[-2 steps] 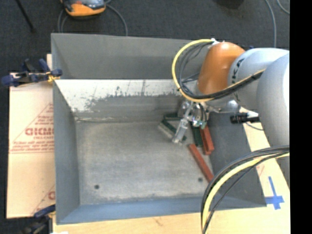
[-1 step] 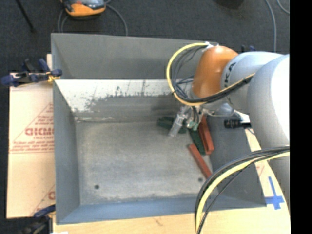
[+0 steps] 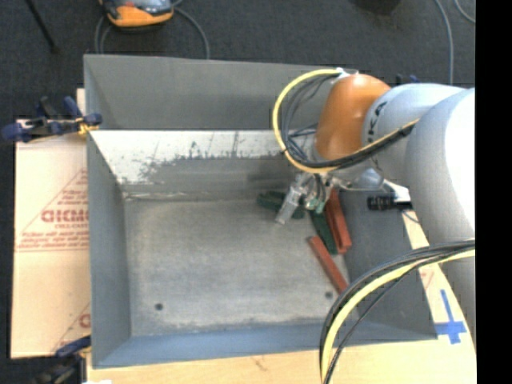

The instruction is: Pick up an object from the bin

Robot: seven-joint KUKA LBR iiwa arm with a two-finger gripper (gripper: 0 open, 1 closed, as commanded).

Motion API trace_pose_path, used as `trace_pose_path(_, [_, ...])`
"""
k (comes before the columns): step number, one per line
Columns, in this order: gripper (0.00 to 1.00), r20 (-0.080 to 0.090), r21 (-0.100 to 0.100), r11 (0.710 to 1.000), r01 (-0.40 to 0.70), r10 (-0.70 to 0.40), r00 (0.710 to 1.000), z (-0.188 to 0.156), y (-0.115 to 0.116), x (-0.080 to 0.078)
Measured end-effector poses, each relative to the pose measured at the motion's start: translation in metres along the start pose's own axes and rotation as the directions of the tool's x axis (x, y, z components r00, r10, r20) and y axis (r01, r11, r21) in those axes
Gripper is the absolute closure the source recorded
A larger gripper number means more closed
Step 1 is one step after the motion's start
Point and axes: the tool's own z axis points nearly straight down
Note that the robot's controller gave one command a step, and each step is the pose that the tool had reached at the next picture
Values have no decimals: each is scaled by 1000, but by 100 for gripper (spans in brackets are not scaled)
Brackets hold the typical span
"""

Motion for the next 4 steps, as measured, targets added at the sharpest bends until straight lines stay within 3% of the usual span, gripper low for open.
trace_pose_path(2, [100,-10,3,1000,-2,2,1000,-18,0,2])
trace_pose_path(4, [100,-6,0,1000,-1,1,1000,-50,0,0])
